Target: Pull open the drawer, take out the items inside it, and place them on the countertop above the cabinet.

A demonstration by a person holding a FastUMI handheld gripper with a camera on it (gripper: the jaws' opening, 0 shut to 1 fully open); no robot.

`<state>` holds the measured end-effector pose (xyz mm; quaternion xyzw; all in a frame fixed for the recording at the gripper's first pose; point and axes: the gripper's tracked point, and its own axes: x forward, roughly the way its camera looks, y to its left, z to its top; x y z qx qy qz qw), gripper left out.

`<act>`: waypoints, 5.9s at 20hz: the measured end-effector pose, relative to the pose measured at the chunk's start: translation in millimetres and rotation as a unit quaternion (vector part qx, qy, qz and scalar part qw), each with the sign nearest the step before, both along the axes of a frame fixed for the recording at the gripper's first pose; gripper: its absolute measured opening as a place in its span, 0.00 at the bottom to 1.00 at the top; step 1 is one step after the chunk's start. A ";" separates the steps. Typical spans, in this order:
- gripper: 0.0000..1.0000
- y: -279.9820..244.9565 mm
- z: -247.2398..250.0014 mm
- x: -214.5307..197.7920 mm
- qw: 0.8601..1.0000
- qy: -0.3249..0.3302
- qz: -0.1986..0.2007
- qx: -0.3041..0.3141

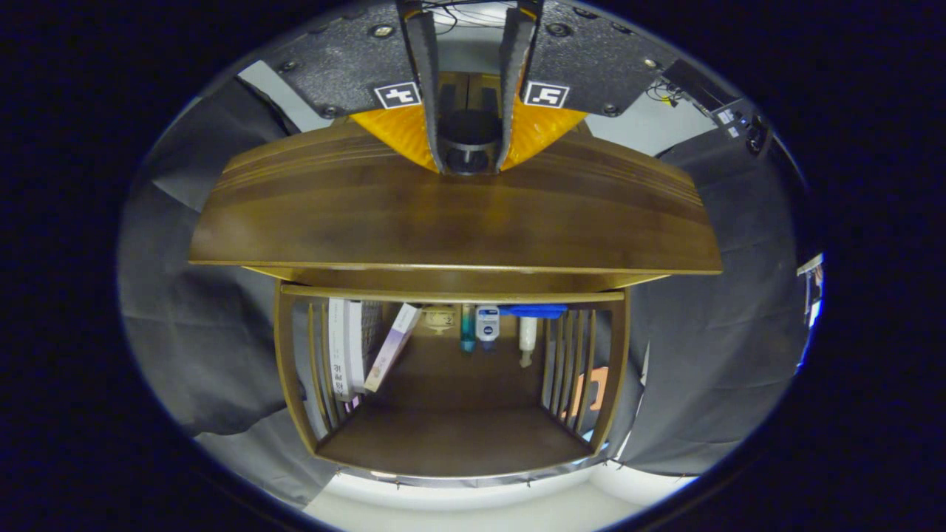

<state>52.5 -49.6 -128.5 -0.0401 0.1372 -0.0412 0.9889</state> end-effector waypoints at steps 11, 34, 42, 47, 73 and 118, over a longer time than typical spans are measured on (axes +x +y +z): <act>0.38 7.8 -3.6 -31.7 0.999 0.023 0.027 0.011; 0.83 26.8 112.3 6.5 0.993 0.093 0.069 0.025; 0.83 13.0 68.2 55.1 0.954 0.293 0.053 0.033; 0.83 -0.7 57.5 80.7 0.937 0.346 0.038 -0.010; 0.73 -23.2 -11.9 79.2 0.843 0.534 -0.037 0.053; 0.54 -35.8 116.9 291.4 0.935 0.343 -0.086 0.032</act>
